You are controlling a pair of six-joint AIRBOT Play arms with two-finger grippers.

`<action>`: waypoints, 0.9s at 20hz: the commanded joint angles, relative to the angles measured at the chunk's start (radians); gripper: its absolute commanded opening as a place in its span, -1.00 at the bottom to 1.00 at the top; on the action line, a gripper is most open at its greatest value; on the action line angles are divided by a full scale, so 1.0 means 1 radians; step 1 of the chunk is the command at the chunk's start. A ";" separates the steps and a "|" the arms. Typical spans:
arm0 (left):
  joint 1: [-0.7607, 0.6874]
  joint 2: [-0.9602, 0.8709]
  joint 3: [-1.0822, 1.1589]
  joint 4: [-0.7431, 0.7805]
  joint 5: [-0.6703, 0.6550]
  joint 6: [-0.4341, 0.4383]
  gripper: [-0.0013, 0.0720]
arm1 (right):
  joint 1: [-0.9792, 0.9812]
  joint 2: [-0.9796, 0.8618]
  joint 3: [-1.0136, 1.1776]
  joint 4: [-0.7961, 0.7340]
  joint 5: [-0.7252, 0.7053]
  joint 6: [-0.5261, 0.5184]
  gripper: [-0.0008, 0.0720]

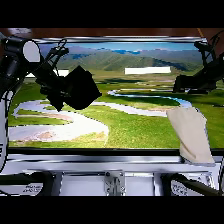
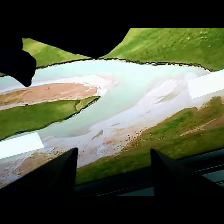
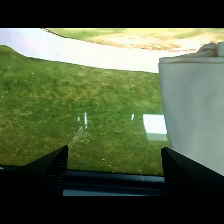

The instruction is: Fold the shirts.

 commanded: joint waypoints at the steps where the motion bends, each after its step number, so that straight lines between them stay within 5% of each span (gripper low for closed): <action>1: 0.000 0.000 0.001 -0.002 0.031 0.000 0.51 | 0.001 0.000 0.000 0.002 -0.011 0.004 0.94; 6: 0.000 0.000 0.001 -0.003 0.241 0.000 0.51 | 0.001 0.000 0.000 0.018 -0.088 0.004 0.94; 13: 0.005 -0.006 0.001 -0.027 0.345 -0.010 0.51 | 0.001 0.000 0.000 0.019 -0.171 0.004 0.94; 14: 0.014 -0.016 0.001 -0.011 0.344 -0.011 0.56 | 0.001 0.000 -0.001 0.019 -0.184 0.004 0.94; 15: 0.031 -0.027 0.001 0.002 0.335 -0.044 0.91 | 0.001 0.000 -0.001 0.019 -0.191 0.003 0.94; 18: 0.147 -0.064 0.002 0.005 0.388 -0.182 1.00 | 0.001 -0.005 -0.001 0.019 -0.207 0.000 0.94</action>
